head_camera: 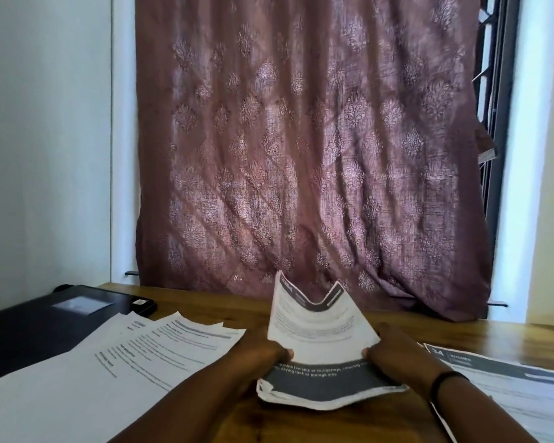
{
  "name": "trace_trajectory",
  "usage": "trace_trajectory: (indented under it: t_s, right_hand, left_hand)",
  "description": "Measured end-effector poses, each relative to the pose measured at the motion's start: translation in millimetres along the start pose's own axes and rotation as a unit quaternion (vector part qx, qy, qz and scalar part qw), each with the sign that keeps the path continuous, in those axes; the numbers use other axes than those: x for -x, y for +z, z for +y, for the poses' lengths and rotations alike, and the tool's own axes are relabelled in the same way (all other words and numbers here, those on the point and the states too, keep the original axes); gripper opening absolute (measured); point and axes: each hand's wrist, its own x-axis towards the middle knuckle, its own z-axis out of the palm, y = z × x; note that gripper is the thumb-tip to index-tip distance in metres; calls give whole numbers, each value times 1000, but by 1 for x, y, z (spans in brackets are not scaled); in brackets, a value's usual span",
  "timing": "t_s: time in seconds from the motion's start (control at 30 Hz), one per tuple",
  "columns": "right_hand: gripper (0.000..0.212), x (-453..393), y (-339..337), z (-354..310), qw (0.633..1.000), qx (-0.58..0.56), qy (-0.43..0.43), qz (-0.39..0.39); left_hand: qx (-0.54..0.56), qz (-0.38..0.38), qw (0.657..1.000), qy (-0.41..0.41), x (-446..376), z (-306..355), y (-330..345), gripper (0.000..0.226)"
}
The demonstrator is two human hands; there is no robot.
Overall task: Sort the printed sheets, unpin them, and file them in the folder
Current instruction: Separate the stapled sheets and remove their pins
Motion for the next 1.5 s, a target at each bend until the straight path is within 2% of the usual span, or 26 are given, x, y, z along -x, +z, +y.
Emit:
trace_trajectory:
  t_s: [0.13, 0.2, 0.23, 0.3, 0.37, 0.4, 0.5, 0.63, 0.8, 1.0, 1.17, 1.37, 1.5]
  right_hand:
    - [22, 0, 1, -1, 1000, 4, 14, -1]
    - [9, 1, 2, 0, 999, -6, 33, 16]
    - [9, 1, 3, 0, 999, -12, 42, 27]
    - [3, -2, 6, 5, 998, -19, 49, 35]
    - [27, -8, 12, 14, 998, -7, 57, 23]
    - [32, -10, 14, 16, 998, 0, 55, 17]
    - [33, -9, 17, 17, 998, 53, 30, 3]
    - [34, -9, 27, 21, 989, 145, -2, 9]
    - [40, -15, 39, 28, 972, 231, 0, 53]
    - [30, -12, 36, 22, 969, 221, -19, 111]
    - [32, -10, 38, 20, 957, 284, 20, 52]
    - [34, -13, 45, 24, 953, 297, 37, 45]
    - [33, -13, 45, 24, 958, 281, 40, 41]
  left_hand:
    - [-20, 53, 996, 70, -1, -4, 7, 73]
    - [-46, 67, 992, 93, 2, -4, 12, 86]
    - [-58, 69, 992, 89, 2, -4, 13, 85]
    - [-64, 48, 995, 57, 6, -3, 18, 63]
    - [-92, 17, 995, 21, 10, -1, 25, 40]
    - [-115, 21, 993, 13, 10, -1, 26, 35]
    - [-161, 40, 986, 16, 10, 0, 30, 28]
    - [-261, 46, 963, 48, 12, 1, 35, 31]
    - [-322, 54, 943, 64, 16, -3, 34, 34]
    - [-440, 61, 891, 100, 15, -9, 34, 35]
    - [-506, 55, 859, 53, 14, -11, 29, 55]
    - [-530, 31, 847, 7, 13, -17, 31, 70]
    - [-496, 49, 867, 24, 13, -19, 31, 67]
